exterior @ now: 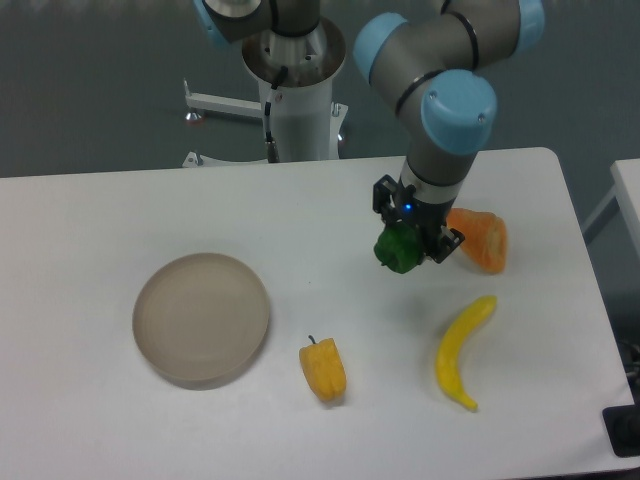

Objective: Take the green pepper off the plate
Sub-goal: 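Lift the green pepper off the plate and carry it toward the orange object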

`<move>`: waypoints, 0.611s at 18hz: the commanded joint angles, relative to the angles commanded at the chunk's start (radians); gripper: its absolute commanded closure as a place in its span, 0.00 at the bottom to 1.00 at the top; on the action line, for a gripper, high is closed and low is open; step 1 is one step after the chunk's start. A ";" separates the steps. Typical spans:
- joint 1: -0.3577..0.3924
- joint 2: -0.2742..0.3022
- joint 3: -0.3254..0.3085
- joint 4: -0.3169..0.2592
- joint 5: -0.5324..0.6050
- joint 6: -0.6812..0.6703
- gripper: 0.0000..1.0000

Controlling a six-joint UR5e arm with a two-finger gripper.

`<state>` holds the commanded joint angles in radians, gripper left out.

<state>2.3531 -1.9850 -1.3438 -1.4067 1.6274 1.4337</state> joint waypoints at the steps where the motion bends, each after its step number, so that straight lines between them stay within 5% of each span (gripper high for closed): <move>1: 0.005 0.000 0.000 0.017 0.005 0.048 0.94; 11: 0.028 -0.002 0.012 0.037 -0.008 0.073 0.95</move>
<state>2.3807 -1.9865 -1.3315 -1.3699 1.6199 1.5064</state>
